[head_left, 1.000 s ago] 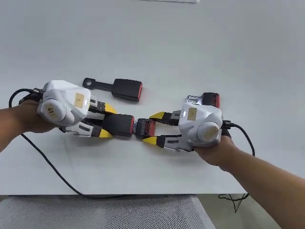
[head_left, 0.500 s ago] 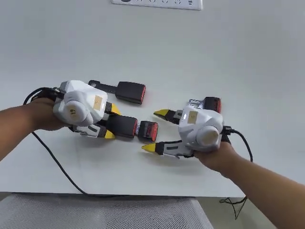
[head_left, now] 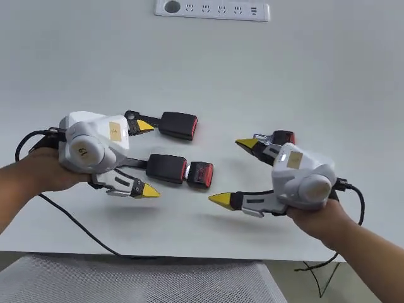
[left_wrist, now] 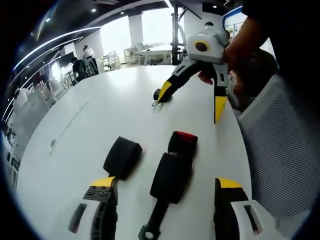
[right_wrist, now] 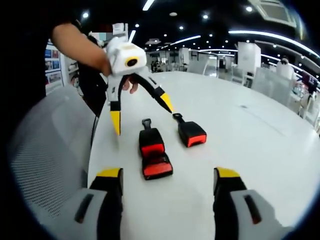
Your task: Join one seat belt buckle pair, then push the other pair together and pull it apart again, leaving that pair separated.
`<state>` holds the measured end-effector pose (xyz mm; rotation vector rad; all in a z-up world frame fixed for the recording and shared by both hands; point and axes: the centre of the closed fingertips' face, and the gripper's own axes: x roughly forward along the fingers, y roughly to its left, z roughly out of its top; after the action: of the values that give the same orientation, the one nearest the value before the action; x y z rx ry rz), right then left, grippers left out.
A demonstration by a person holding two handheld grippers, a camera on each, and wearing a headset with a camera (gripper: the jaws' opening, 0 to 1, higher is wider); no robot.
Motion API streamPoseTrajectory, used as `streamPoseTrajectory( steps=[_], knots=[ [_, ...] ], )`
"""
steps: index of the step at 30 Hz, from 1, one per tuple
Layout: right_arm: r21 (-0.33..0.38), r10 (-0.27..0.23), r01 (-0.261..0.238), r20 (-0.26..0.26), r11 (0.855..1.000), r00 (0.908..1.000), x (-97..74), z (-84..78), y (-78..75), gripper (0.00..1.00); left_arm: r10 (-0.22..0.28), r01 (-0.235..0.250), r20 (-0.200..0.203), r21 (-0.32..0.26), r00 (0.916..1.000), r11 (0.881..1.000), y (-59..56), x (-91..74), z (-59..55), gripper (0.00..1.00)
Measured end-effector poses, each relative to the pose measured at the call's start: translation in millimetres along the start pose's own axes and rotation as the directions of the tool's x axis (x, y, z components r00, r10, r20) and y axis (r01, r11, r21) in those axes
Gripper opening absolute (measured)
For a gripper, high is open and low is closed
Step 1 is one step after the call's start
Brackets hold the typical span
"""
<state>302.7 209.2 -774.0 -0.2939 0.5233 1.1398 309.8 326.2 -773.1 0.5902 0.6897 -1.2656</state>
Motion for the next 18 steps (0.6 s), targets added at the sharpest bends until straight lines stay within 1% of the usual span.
streamPoseTrajectory(
  steps=[1, 3, 6, 7, 8, 10, 11, 14, 16, 18],
  knots=[
    [0.005, -0.002, 0.002, -0.003, 1.000, 1.0000, -2.6, -1.2, -3.6, 0.75, 0.004, -0.004, -0.003, -0.001, 1.0000, 1.000, 1.8, -1.1, -0.1, 0.82],
    [0.012, -0.009, 0.009, -0.020, 1.000, 0.9998, -10.0, -6.1, -13.4, 0.75, 0.024, -0.024, -0.009, 0.012, 0.9997, 1.000, 9.5, -4.3, 0.5, 0.83],
    [0.009, -0.030, 0.030, -0.019, 1.000, 0.9994, -22.7, -8.2, -31.3, 0.77, 0.041, -0.041, 0.001, 0.002, 0.9992, 0.999, 20.4, -8.5, 4.3, 0.84],
    [0.005, -0.040, 0.040, -0.030, 0.999, 0.9987, -27.4, -11.2, -40.0, 0.77, 0.049, -0.049, 0.013, -0.002, 0.9987, 0.999, 25.3, -10.4, 7.2, 0.84],
    [0.000, -0.043, 0.043, -0.043, 0.999, 0.9982, -30.6, -13.9, -45.0, 0.77, 0.052, -0.052, 0.018, -0.005, 0.9985, 0.999, 28.2, -11.5, 8.8, 0.84],
    [-0.002, -0.046, 0.046, -0.049, 0.999, 0.9977, -37.5, -16.8, -56.3, 0.78, 0.061, -0.061, 0.021, -0.004, 0.9979, 0.998, 35.7, -13.7, 11.4, 0.84],
    [-0.002, -0.049, 0.049, -0.058, 0.999, 0.9971, -40.9, -19.1, -63.3, 0.78, 0.065, -0.065, 0.020, 0.006, 0.9977, 0.998, 40.2, -14.7, 12.2, 0.84],
    [-0.002, -0.045, 0.044, -0.070, 0.999, 0.9966, -47.7, -22.2, -76.9, 0.78, 0.073, -0.074, 0.013, 0.023, 0.9972, 0.997, 50.6, -15.9, 13.0, 0.85],
    [-0.002, -0.045, 0.045, -0.079, 0.999, 0.9958, -51.7, -22.9, -85.1, 0.78, 0.069, -0.070, 0.013, 0.039, 0.9975, 0.997, 57.9, -14.6, 15.2, 0.84],
    [0.007, -0.029, 0.030, -0.101, 1.000, 0.9945, -54.2, -27.0, -89.9, 0.77, 0.057, -0.058, 0.007, 0.060, 0.9983, 0.997, 64.2, -10.7, 16.8, 0.84]
  ],
)
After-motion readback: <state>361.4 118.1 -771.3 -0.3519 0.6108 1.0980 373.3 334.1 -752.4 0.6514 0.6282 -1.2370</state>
